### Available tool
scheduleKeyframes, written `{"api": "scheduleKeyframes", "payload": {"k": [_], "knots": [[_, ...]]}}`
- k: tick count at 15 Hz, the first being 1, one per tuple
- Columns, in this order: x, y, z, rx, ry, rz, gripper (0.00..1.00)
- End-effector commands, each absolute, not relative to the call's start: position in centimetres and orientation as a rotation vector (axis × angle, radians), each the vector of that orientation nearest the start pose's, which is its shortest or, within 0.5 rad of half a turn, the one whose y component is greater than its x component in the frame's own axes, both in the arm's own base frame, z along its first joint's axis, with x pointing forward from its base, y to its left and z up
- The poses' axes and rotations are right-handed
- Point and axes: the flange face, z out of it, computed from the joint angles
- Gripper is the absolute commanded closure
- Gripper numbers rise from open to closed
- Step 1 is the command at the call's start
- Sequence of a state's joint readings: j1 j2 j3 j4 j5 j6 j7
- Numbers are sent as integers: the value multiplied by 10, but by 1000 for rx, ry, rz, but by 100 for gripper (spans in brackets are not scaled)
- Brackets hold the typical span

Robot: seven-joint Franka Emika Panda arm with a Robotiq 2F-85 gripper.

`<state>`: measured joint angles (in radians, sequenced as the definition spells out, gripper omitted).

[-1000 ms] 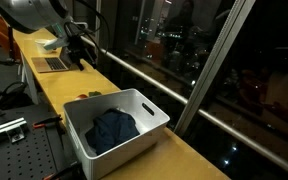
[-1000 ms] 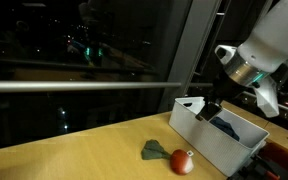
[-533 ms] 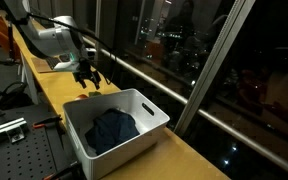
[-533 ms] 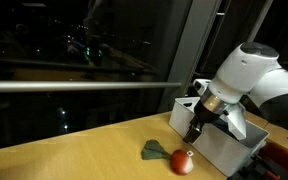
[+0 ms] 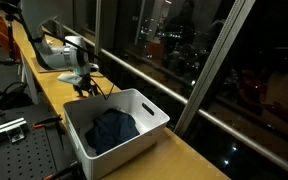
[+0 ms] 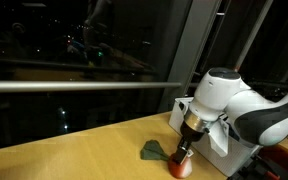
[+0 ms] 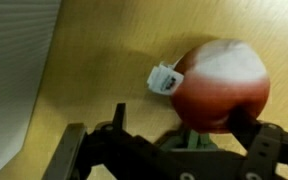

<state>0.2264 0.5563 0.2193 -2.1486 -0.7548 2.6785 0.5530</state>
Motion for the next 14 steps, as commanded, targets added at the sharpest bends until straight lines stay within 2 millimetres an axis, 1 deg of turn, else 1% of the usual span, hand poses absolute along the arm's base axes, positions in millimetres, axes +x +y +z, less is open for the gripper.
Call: {"api": "scheduleKeyframes", "payload": {"k": [1, 4, 5, 6, 7, 8, 10, 11, 12, 13, 14], "knots": [[488, 281, 134, -3175, -880, -94, 0], [487, 285, 130, -3153, -869, -57, 0], [485, 284, 126, -3147, -870, -50, 5], [485, 283, 124, -3146, -868, -39, 28], [484, 281, 123, -3146, -871, -35, 29], [484, 280, 122, -3146, -868, -31, 34], [484, 277, 124, -3147, -865, -33, 48], [484, 277, 128, -3149, -864, -39, 58], [484, 277, 133, -3154, -864, -45, 64], [484, 279, 145, -3162, -869, -67, 73], [483, 280, 158, -3170, -872, -94, 79]]}}
